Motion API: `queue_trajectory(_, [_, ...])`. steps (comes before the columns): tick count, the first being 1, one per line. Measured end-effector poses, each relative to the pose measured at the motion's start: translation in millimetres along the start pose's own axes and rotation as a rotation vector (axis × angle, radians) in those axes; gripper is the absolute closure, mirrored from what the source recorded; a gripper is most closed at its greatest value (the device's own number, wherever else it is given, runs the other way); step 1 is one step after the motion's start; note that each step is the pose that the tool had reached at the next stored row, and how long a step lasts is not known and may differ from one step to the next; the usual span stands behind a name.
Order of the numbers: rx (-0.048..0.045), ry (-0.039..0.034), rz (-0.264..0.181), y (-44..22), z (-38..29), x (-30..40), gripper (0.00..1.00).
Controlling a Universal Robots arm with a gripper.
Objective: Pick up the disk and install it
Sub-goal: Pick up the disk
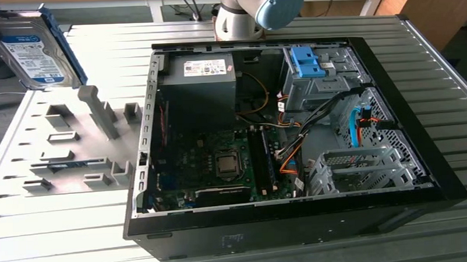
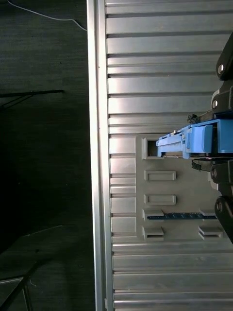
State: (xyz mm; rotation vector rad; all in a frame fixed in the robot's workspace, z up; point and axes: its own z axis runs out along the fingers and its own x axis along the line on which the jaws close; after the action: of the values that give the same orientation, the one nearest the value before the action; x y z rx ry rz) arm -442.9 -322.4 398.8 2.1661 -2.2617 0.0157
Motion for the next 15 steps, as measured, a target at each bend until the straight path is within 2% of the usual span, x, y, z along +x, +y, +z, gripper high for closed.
queue_trajectory(15, [0.0001, -0.0001, 0.000, 0.0, -11.7, 0.2, 0.63])
